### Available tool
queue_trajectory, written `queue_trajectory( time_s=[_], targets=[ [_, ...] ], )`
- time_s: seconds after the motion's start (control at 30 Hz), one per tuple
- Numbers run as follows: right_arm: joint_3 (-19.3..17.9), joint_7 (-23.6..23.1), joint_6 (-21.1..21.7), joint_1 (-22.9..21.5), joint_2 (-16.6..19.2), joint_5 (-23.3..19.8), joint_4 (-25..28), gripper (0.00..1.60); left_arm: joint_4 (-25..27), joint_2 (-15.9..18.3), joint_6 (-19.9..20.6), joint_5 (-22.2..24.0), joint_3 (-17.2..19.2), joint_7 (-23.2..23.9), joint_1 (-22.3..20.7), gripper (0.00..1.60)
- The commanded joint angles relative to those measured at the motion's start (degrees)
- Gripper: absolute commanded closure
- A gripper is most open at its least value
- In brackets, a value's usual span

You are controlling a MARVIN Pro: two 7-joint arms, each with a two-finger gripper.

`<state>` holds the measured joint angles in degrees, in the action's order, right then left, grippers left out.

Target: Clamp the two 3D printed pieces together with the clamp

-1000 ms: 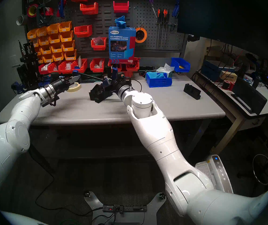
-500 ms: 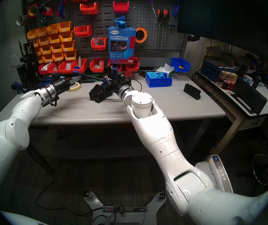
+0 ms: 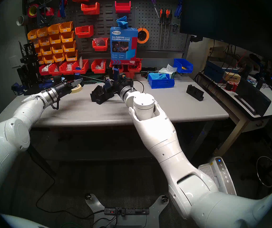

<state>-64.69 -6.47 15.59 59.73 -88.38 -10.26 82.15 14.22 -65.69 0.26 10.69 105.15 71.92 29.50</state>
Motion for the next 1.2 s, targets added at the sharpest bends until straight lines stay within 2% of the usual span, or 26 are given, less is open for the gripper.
queue_trajectory(
  time_s=[0.0, 0.63, 1.17],
  targets=[
    [0.3, 0.7, 0.0, -1.5, -0.6, 0.9, 2.8, 1.60, 0.0, -1.3, -0.7, 1.3, 0.9, 1.9, -3.7, 1.60],
    [0.5, 2.7, 0.6, -0.8, 0.0, 2.3, 4.4, 1.60, -1.4, -2.0, -1.2, 0.7, 1.7, 1.4, -4.8, 1.60],
    [1.5, 4.0, 1.0, -0.8, 0.0, 3.3, 4.2, 1.60, -1.5, -1.7, 1.2, 0.0, 1.9, -1.0, -7.9, 1.60]
  ],
)
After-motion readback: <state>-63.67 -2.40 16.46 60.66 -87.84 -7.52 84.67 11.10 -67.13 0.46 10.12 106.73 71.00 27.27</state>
